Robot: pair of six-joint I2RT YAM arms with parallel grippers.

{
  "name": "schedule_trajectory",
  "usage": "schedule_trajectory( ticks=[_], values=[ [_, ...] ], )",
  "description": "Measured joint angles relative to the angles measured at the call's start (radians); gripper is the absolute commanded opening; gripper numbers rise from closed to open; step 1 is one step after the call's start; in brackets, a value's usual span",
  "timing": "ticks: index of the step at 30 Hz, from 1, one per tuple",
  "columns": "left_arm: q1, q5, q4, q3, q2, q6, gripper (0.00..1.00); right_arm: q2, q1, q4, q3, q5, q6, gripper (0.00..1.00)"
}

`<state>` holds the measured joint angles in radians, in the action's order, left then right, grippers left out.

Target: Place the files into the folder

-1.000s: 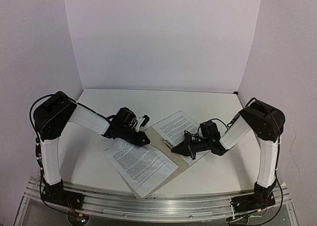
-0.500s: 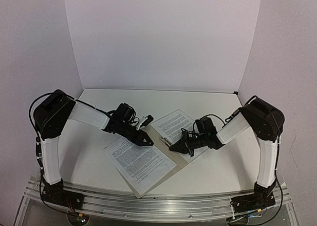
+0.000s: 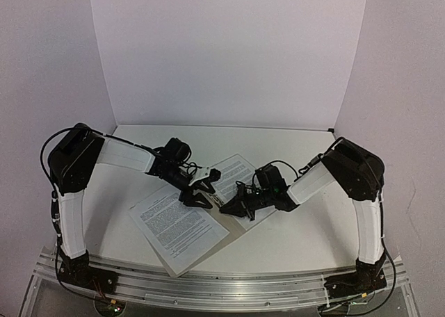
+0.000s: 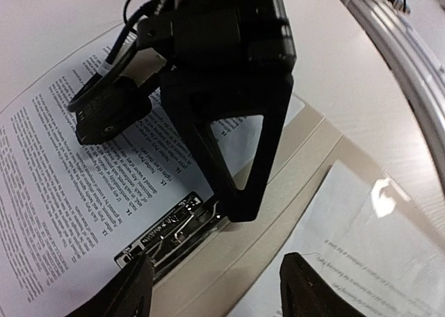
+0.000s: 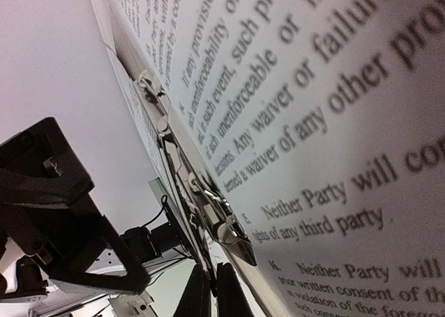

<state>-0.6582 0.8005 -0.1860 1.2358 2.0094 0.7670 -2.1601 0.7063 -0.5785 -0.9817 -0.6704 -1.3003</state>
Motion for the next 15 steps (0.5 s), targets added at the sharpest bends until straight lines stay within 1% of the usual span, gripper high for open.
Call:
schedule_trajectory(
  ticks=[1,2,3,4,5,7,11,13,15],
  values=[
    [0.0,-0.006,-0.006,0.0,0.002,0.028,0.54,-0.002,0.006,-0.001,-0.003,0.002,-0.004,0.0],
    [0.0,-0.027,-0.016,0.0,0.011,0.109,0.52,-0.004,0.019,-0.002,-0.008,0.006,-0.01,0.0],
    [0.0,-0.039,-0.025,0.0,0.017,0.155,0.51,-0.005,0.029,-0.001,-0.011,0.009,-0.014,0.0],
    [0.0,-0.043,-0.026,0.0,0.019,0.175,0.46,-0.005,0.032,-0.001,-0.011,0.01,-0.016,0.0],
    [0.003,-0.061,-0.05,0.0,0.027,0.262,0.45,-0.005,0.051,-0.002,-0.015,0.019,-0.026,0.0],
    [0.006,-0.071,-0.066,0.0,0.028,0.311,0.4,-0.006,0.063,-0.001,-0.022,0.02,-0.032,0.0],
    [0.01,-0.068,-0.13,0.001,0.028,0.433,0.4,-0.014,0.103,0.006,-0.042,0.023,-0.04,0.0],
    [0.01,-0.067,-0.138,0.001,0.028,0.457,0.36,-0.014,0.113,0.01,-0.045,0.023,-0.04,0.0],
    [0.01,-0.064,-0.138,0.001,0.028,0.476,0.34,-0.014,0.116,0.013,-0.046,0.022,-0.04,0.0]
  ],
)
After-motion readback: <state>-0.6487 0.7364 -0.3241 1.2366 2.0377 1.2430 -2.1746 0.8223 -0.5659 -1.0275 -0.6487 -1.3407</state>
